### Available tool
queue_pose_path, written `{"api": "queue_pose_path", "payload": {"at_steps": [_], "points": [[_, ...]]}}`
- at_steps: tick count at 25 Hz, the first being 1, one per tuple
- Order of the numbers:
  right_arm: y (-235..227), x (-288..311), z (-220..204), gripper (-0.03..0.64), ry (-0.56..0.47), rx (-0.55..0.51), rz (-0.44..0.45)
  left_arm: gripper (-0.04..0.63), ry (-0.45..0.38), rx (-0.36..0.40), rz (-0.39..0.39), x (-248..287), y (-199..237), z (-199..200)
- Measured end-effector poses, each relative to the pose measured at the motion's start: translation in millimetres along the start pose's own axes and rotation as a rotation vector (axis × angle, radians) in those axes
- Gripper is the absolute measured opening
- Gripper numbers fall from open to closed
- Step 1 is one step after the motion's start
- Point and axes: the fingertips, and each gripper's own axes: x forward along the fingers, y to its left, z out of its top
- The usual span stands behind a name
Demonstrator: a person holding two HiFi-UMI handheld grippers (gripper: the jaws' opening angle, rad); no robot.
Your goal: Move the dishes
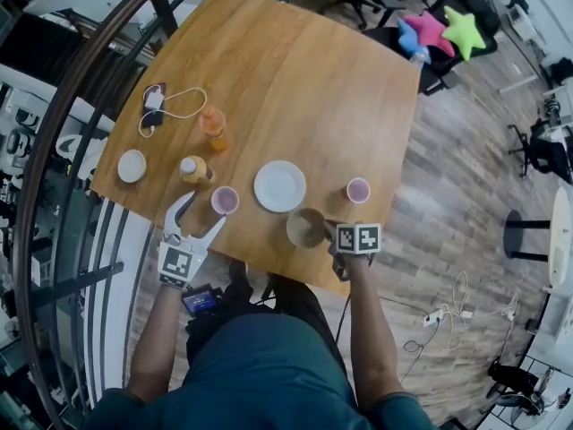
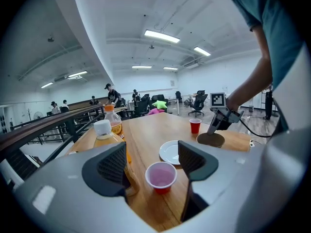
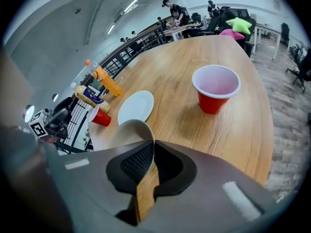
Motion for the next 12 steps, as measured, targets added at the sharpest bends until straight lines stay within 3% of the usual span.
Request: {"api": "queue_pose_path", "payload": {"at_steps": [12], "points": [[2, 0, -35, 0.023, -0.031, 0.061, -0.039, 0.33, -0.021, 0.033, 0.003, -41, -6, 2]]}}
